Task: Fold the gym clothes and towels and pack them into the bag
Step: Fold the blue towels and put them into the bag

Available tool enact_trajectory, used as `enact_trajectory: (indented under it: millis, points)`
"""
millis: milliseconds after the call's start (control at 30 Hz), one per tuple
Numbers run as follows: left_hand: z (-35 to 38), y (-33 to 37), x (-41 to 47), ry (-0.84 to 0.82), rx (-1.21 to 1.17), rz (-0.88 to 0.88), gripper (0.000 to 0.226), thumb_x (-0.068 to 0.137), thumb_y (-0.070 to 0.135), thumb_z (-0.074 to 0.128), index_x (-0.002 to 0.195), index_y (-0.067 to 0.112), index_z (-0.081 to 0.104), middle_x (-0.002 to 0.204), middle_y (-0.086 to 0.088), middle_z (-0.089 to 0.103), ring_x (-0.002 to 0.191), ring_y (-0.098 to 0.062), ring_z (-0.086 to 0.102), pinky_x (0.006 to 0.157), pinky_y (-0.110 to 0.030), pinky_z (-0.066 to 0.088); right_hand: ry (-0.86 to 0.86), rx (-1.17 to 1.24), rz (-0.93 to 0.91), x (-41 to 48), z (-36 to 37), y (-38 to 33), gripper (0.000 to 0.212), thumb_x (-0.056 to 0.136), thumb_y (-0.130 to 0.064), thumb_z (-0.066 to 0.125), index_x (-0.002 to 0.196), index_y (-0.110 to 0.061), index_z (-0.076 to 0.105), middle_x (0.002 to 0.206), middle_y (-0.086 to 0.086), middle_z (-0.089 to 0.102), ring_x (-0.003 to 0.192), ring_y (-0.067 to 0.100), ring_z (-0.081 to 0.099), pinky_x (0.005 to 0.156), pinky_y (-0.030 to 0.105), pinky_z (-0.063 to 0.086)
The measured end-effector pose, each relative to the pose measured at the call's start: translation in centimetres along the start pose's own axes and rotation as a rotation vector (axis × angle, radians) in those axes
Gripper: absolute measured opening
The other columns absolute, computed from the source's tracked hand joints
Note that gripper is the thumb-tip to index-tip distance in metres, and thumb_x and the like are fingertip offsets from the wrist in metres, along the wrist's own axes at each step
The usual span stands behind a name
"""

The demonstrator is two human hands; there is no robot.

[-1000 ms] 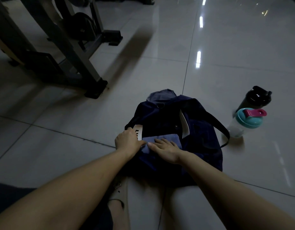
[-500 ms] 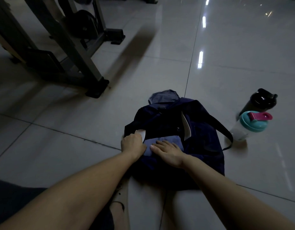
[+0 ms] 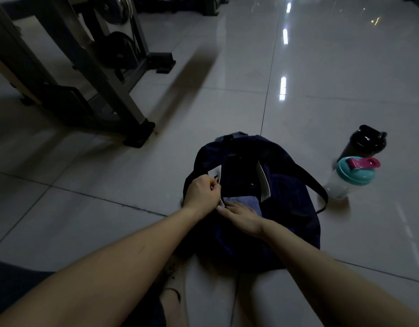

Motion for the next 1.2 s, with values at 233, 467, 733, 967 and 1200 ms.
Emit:
enact_trajectory:
  millis: [233, 467, 733, 967, 1200]
  points:
    - [2.9, -3.4, -1.8, -0.201, 0.1, 0.109, 0.043, 0.089, 0.044, 0.07, 0.127, 0.024, 0.066, 0.128, 0.003, 0.061, 0.117, -0.017, 0.058, 0.099, -0.034, 0.048, 0.052, 0.544, -0.112, -2.5, -2.1, -0.2, 0.043, 0.099, -0.06, 0.047, 0.124, -0.03, 0.066, 0.119, -0.016, 0.066, 0.114, 0.0, 0.059, 0.106, 0.026, 0.043]
    - [7.0, -6.9, -3.0, -0.376, 0.51, 0.212, 0.091, 0.092, 0.059, 0.059, 0.162, 0.024, 0.012, 0.169, -0.002, 0.009, 0.154, -0.024, 0.009, 0.124, -0.043, 0.015, 0.395, -0.318, -0.124, -3.0, -3.2, 1.2, 0.021, 0.099, -0.024, 0.045, 0.097, -0.018, 0.066, 0.108, 0.001, 0.064, 0.097, 0.024, 0.062, 0.084, 0.041, 0.051]
    - [8.3, -6.6, -2.7, -0.375, 0.45, 0.284, 0.081, 0.099, 0.046, 0.056, 0.162, 0.024, 0.009, 0.17, -0.001, 0.006, 0.155, -0.025, 0.006, 0.125, -0.045, 0.013, 0.343, -0.263, -0.129, -3.7, -2.4, 2.5, 0.021, 0.095, -0.022, 0.046, 0.099, -0.017, 0.066, 0.106, -0.001, 0.062, 0.096, 0.023, 0.06, 0.083, 0.043, 0.052]
    - [8.3, -5.3, -1.8, -0.422, 0.178, 0.244, 0.064, 0.103, 0.026, 0.047, 0.161, 0.02, 0.021, 0.168, 0.001, 0.016, 0.154, -0.015, 0.011, 0.122, -0.027, 0.008, 0.68, -0.484, 0.457, -7.2, -10.7, 7.3, 0.052, 0.088, -0.052, 0.061, 0.119, -0.011, 0.055, 0.129, 0.013, 0.054, 0.12, 0.036, 0.052, 0.096, 0.047, 0.043]
    - [8.2, -4.4, 0.0, -0.124, -0.084, -0.048, 0.027, 0.105, 0.024, 0.044, 0.118, 0.009, 0.063, 0.122, -0.006, 0.061, 0.112, -0.029, 0.059, 0.085, -0.03, 0.043, 0.539, -0.25, 0.547, -6.6, -10.6, 9.0, 0.014, 0.088, -0.02, 0.057, 0.081, -0.011, 0.048, 0.1, 0.008, 0.06, 0.094, 0.031, 0.06, 0.069, 0.034, 0.044]
Point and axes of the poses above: each hand's wrist, its own x-axis towards the middle knuckle, its own z-axis out of the palm, y = z × x, the point moved 7 cm from there along x, towards the middle knuckle
